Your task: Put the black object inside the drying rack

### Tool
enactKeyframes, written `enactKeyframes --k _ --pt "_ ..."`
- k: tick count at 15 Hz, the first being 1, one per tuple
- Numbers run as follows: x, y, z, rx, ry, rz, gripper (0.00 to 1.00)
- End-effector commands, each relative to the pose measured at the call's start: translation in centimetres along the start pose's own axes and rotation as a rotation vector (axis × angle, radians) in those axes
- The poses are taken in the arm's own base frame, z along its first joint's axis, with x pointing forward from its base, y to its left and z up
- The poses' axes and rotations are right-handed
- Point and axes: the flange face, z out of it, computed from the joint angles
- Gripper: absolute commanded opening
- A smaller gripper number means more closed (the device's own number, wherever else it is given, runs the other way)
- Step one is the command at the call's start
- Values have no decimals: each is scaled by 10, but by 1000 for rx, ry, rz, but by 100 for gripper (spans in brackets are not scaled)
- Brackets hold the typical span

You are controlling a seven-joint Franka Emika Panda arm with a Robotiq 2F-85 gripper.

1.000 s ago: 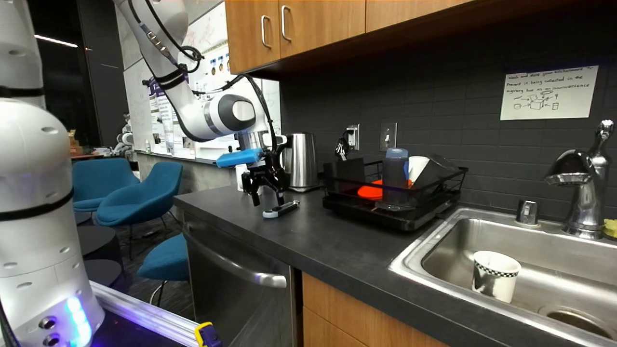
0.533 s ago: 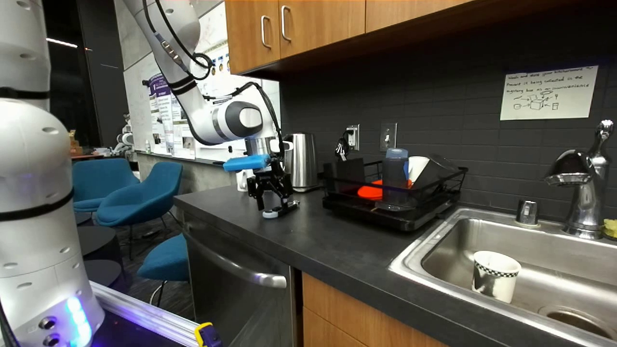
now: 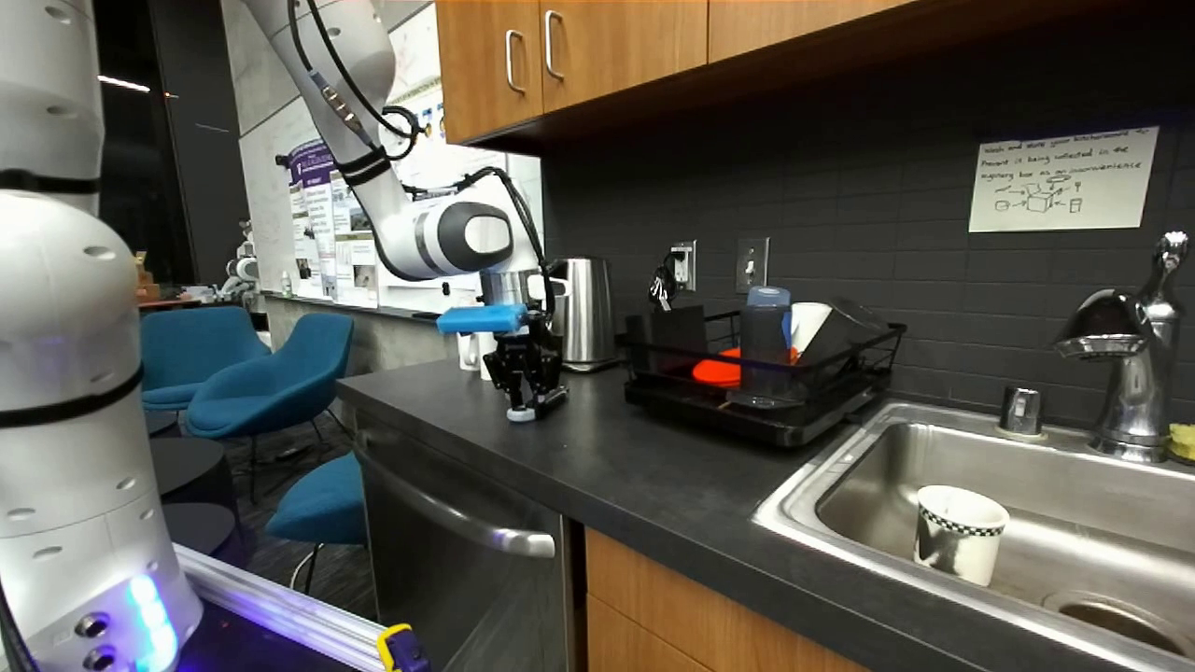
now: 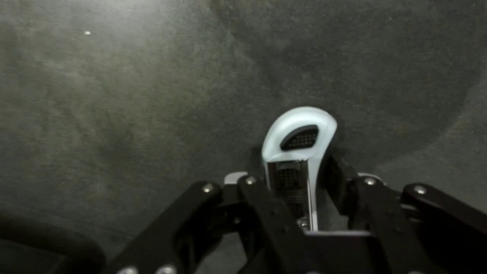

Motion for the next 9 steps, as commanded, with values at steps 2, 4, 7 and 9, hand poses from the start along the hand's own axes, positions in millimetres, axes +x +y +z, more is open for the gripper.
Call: enactKeyframes --k 2,4,7,9 --pt "-9 -3 -12 17 17 8 18" --pt "-16 -7 -20 14 17 12 18" --pt "-31 -15 -38 22 27 24 18" --pt "-41 -23 -52 25 33 36 18"
